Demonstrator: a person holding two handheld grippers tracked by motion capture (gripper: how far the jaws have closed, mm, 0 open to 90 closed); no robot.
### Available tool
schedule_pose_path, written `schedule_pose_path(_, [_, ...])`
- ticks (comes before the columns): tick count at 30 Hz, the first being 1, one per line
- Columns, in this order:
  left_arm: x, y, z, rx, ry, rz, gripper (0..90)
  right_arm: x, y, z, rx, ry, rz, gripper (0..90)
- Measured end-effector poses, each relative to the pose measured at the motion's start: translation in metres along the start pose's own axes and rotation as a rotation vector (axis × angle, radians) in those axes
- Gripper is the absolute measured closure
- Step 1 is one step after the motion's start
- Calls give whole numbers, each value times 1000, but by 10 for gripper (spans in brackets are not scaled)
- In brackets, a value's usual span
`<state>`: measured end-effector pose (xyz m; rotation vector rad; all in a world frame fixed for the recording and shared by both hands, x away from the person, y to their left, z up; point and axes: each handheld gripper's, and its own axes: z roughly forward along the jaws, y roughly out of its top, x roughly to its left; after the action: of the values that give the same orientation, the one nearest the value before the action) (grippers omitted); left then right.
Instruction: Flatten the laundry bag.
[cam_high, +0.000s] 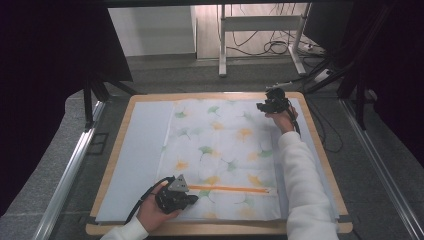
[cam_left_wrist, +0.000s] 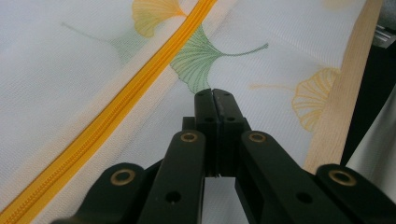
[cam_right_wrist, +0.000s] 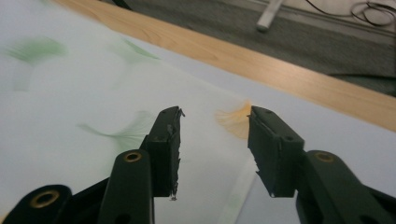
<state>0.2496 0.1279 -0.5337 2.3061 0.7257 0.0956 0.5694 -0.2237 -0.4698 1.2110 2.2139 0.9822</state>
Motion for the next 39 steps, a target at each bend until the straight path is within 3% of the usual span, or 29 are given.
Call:
schedule_pose_path(4, [-1, 0, 0, 2, 6, 1, 900, 17, 4, -23, 4, 67, -28, 472])
schedule_pose_path(8, [-1, 0, 0, -1, 8, 2, 900, 39, -8, -45, 25, 116, -67, 428])
schedule_pose_path(12, [-1, 0, -1, 4, 13, 18, 900, 60, -34, -67, 59, 151, -106, 393])
schedule_pose_path(16, [-2, 1, -2, -7, 34, 19, 899, 73, -65, -87, 105, 136, -115, 365])
schedule_pose_path(19, [7, 3, -14, -35, 65, 0, 889, 78, -88, -101, 130, 135, -104, 347])
schedule_pose_path(21, [16, 3, -25, -74, 111, -40, 852, 80, -102, -108, 148, 140, -91, 327])
schedule_pose_path(23, [28, 0, -34, -95, 186, -82, 795, 81, -114, -114, 163, 137, -86, 310])
schedule_pose_path(26, [48, -7, -44, -102, 272, -161, 637, 84, -128, -117, 189, 126, -83, 283])
schedule_pose_path(28, [62, -13, -49, -109, 367, -228, 534, 86, -133, -118, 195, 128, -73, 274])
schedule_pose_path(30, [77, -18, -50, -87, 378, -310, 399, 87, -137, -118, 206, 120, -65, 267])
schedule_pose_path(32, [87, -22, -48, -62, 383, -341, 352, 89, -139, -116, 214, 135, -53, 266])
schedule_pose_path(39, [95, -18, -33, -10, 376, -339, 332, 98, -144, -108, 257, 104, -66, 264])
